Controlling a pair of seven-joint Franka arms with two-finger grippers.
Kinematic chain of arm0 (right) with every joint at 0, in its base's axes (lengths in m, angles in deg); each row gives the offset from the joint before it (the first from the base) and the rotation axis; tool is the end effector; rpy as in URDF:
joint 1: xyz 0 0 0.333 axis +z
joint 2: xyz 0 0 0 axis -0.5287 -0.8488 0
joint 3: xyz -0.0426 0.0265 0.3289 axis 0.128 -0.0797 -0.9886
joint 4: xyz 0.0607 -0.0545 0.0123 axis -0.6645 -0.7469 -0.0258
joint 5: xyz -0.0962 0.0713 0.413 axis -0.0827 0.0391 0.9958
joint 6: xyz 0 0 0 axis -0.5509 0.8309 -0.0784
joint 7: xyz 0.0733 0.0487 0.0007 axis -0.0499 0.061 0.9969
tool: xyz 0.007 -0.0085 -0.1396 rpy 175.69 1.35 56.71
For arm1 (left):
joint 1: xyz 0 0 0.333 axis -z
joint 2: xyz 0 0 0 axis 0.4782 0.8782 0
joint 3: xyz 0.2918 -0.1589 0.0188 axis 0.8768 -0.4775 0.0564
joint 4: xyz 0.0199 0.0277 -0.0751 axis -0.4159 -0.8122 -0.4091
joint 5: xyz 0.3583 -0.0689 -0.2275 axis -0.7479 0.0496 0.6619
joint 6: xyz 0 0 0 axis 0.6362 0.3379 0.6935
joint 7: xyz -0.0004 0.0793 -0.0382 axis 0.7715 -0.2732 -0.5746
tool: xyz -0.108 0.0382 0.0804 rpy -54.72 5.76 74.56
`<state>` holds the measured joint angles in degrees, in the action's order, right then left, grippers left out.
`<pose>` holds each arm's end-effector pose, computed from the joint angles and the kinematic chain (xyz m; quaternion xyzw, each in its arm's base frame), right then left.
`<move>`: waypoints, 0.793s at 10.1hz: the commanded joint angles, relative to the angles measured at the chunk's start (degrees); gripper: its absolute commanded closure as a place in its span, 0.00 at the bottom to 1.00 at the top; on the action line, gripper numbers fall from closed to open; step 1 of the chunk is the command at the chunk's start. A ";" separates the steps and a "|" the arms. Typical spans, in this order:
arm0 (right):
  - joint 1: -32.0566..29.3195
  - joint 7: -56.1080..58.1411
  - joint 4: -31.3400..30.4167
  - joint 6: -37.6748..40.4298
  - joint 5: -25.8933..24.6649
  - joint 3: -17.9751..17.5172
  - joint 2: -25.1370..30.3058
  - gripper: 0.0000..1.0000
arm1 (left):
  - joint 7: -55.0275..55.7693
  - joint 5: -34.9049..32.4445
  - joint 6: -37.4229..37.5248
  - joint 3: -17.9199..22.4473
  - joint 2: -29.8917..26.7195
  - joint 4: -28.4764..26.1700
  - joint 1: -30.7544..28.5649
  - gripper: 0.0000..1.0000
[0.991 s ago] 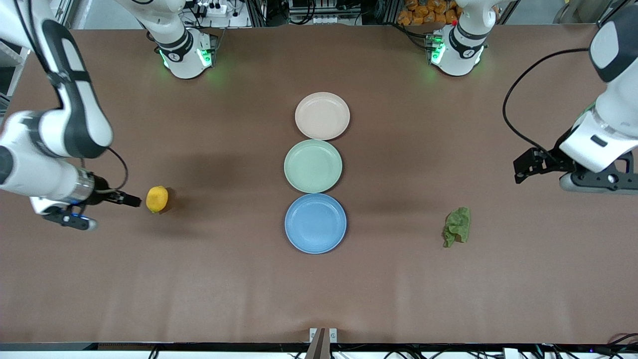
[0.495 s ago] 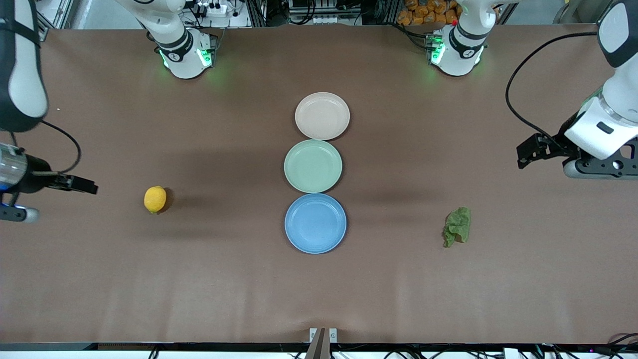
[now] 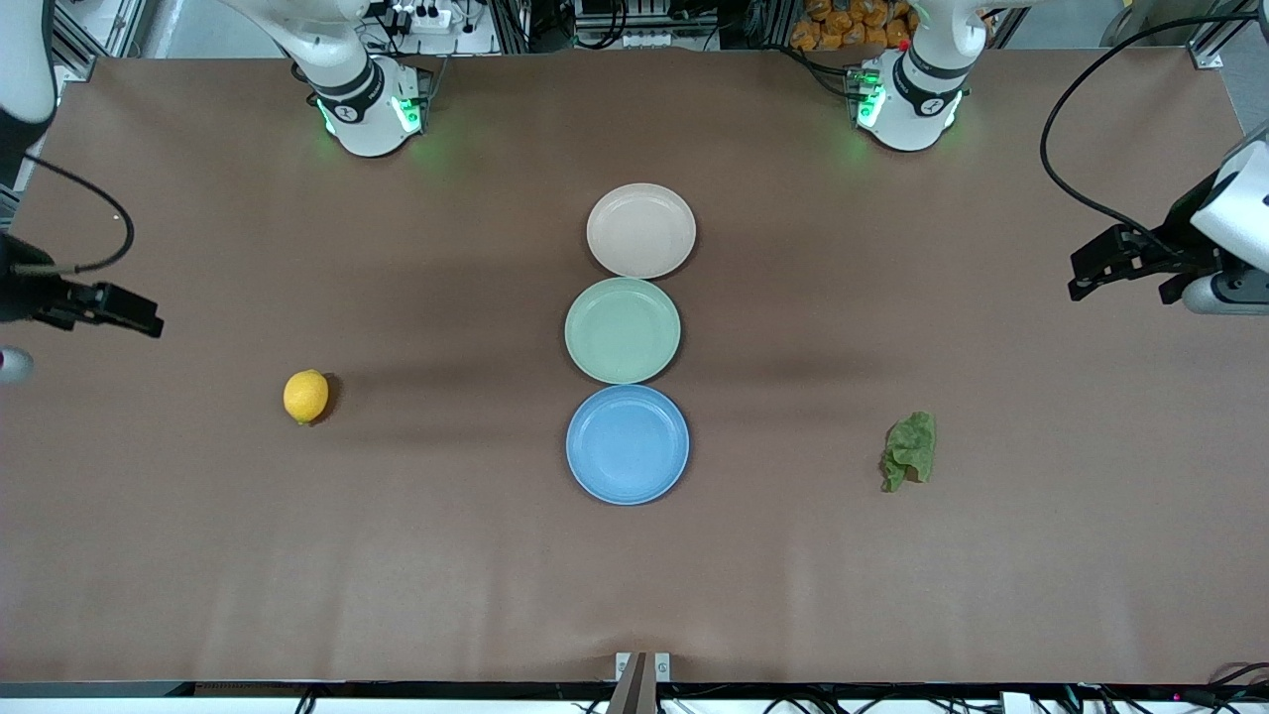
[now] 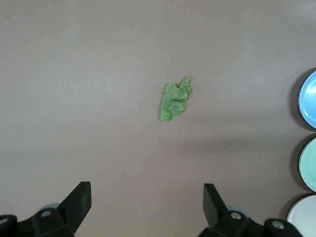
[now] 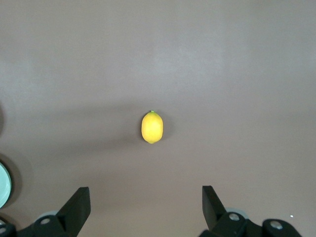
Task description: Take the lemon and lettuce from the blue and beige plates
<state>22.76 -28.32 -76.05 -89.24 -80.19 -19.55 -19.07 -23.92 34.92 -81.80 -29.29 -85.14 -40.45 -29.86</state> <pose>0.6433 -0.0156 0.5855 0.9984 -0.0421 -0.0233 0.0279 0.6117 -0.0407 0.5959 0.9992 -0.0234 0.0307 0.0051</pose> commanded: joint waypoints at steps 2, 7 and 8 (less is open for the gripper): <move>4.75 0.46 -1.91 -1.61 2.16 5.47 1.95 0.00 | -0.84 1.03 0.56 0.35 -0.92 -0.65 0.59 0.00; 6.07 -0.33 -5.86 -5.39 7.10 6.71 4.15 0.00 | -0.84 -0.82 2.84 0.35 -0.57 1.55 0.85 0.00; 6.16 -0.42 -5.87 -5.04 7.10 6.80 4.15 0.00 | -0.84 -0.82 2.84 0.35 -0.66 1.73 0.85 0.00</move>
<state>27.75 -28.35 -78.88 -93.44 -74.03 -13.88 -17.45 -23.92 34.87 -80.41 -29.31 -85.20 -39.65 -29.44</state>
